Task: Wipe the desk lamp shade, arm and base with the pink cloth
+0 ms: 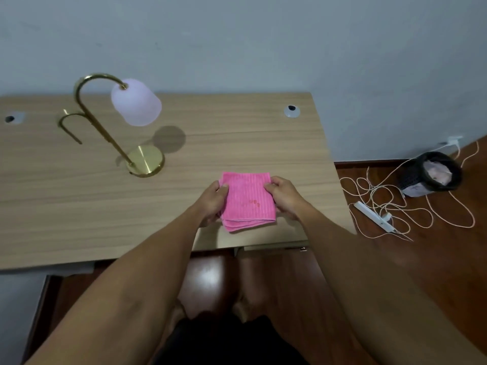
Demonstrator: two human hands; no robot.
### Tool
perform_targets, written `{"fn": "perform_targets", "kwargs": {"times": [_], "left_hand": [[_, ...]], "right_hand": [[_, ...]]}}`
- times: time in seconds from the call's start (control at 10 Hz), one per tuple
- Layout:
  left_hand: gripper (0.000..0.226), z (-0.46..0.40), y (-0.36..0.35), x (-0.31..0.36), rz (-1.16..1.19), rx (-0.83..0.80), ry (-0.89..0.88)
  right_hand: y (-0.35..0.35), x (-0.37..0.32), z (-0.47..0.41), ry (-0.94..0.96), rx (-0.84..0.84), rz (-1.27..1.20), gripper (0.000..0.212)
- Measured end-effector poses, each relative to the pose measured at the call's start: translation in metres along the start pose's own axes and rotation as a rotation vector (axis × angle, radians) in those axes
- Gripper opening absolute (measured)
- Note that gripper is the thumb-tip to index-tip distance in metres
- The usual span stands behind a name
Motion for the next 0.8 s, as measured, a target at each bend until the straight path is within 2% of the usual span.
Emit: {"fn": "perform_targets", "kwargs": {"times": [0.1,0.3,0.4,0.5,0.6,0.7,0.8], "left_hand": [[0.032,-0.015,-0.008,-0.013,-0.101,0.054,0.012],[0.019,-0.044,-0.016,-0.023,-0.241,0.153,-0.065],[0.034,-0.052,-0.011,-0.031,-0.259,0.176,-0.050],[0.043,-0.051,-0.005,-0.035,-0.269,0.216,-0.062],[0.020,-0.041,0.009,-0.037,-0.253,0.300,-0.052],[0.012,-0.027,0.031,-0.041,-0.195,0.367,-0.021],[0.020,-0.017,0.064,-0.034,-0.263,0.472,-0.066]], "right_hand": [[0.015,0.016,-0.011,0.038,0.078,0.076,0.014],[0.028,0.046,-0.037,0.083,0.187,0.258,0.014],[0.030,0.049,-0.039,0.103,0.225,0.312,0.027],[0.033,0.046,-0.033,0.108,0.273,0.332,0.026],[0.033,0.039,-0.027,0.116,0.293,0.328,0.025],[0.022,0.030,-0.024,0.125,0.282,0.320,0.028],[-0.001,0.018,-0.027,0.128,0.214,0.281,0.031]]}}
Point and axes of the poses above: each hand's wrist, its own z-axis away from the middle knuckle, its own y-axis out of the back of the hand, x = y × z, the point moved 7 cm from there along -z, towards the middle knuckle, and after that the axes turned 1 degree about -y, right-handed, at the moved point
